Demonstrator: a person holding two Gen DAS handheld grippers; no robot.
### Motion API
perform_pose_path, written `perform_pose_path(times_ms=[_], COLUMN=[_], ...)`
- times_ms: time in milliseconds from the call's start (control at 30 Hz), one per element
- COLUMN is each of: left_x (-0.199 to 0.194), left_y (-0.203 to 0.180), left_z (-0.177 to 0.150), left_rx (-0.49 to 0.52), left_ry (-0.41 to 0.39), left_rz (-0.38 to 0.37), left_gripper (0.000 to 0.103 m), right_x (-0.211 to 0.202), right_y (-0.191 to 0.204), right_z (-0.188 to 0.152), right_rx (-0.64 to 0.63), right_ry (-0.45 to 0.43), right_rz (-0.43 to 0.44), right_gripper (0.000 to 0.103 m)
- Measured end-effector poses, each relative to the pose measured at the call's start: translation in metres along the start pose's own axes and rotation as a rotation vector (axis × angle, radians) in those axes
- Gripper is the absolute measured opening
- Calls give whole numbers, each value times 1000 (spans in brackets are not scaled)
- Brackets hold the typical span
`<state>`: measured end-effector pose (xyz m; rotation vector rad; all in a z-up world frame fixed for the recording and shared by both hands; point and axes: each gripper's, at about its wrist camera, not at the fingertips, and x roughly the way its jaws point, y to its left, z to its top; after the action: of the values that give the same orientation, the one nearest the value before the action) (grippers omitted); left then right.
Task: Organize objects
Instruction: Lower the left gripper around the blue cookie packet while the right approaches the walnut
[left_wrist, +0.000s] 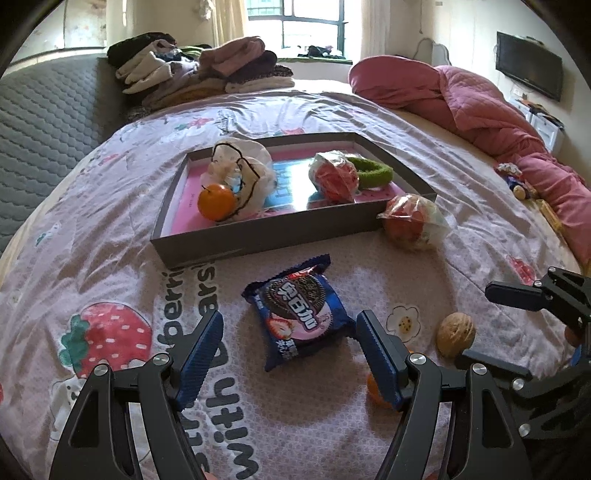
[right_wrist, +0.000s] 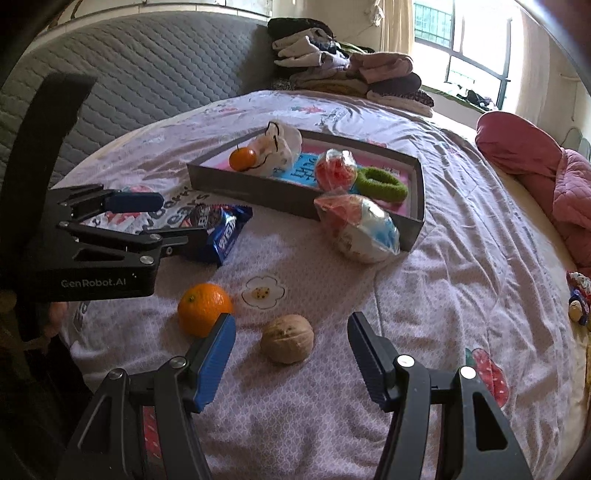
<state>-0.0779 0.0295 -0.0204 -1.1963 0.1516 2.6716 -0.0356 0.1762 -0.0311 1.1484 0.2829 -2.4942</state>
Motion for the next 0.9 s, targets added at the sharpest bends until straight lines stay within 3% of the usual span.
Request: perform_pose_path(times_ms=[900], left_x=[39], left_y=[-8], left_z=[9], left_rx=[-50], left_ry=[66], left_rz=[30], left_gripper=[74], right_x=[31], right_y=[5], right_z=[-4], right_rx=[-14], right_ry=[64], right_rz=[-51], right_gripper=[62])
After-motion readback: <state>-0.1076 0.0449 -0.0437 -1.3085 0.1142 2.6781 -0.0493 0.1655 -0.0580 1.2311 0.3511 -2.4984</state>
